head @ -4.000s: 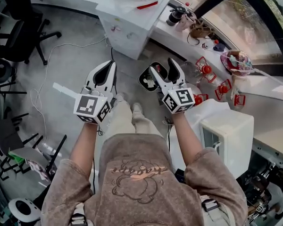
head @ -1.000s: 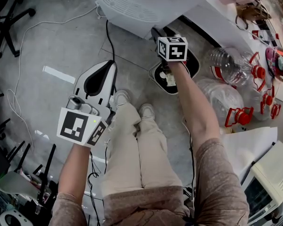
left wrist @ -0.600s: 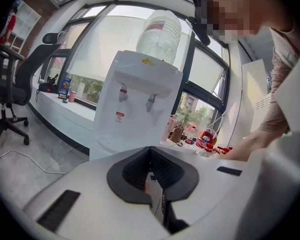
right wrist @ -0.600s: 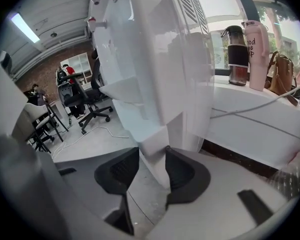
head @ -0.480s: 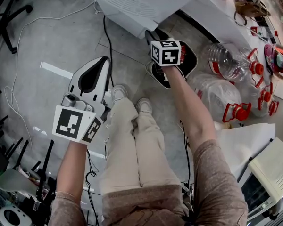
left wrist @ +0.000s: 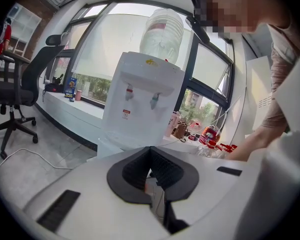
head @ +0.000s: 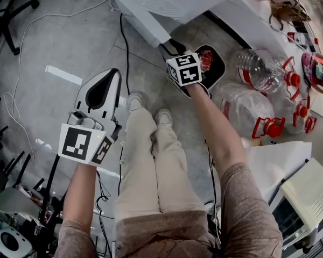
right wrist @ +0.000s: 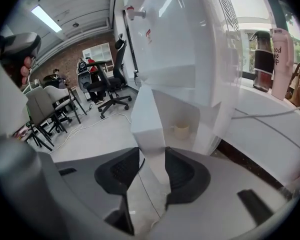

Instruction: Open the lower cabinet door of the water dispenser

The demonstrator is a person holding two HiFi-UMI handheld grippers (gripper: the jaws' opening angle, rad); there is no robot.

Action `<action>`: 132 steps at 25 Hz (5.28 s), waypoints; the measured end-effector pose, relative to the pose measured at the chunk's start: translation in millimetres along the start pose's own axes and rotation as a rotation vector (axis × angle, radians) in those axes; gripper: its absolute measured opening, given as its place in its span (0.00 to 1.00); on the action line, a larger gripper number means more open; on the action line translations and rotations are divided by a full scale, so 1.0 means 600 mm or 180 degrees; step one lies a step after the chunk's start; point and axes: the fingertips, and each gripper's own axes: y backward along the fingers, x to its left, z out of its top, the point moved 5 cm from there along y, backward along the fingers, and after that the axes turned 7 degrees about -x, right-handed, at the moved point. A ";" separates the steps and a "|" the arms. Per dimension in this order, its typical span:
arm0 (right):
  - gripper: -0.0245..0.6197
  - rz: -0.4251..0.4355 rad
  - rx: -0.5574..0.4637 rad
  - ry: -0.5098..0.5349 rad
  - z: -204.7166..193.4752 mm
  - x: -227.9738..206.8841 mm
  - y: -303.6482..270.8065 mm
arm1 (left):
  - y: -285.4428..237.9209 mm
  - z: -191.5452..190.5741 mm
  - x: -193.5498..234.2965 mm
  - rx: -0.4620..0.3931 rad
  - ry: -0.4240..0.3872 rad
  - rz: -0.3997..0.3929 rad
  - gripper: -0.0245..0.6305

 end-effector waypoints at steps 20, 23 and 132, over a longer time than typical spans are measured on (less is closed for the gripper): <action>0.10 0.0776 0.0054 0.0315 -0.006 0.165 -0.041 | 0.054 -0.016 0.041 0.0046 0.0130 0.0271 0.06; 0.10 0.0957 0.0067 0.0453 -0.002 0.205 -0.060 | 0.066 -0.020 0.051 0.0057 0.0135 0.0326 0.06; 0.05 -0.0256 -0.2190 0.0115 0.668 0.273 0.898 | 0.206 0.606 -0.314 -0.0588 -0.0068 -0.0441 0.06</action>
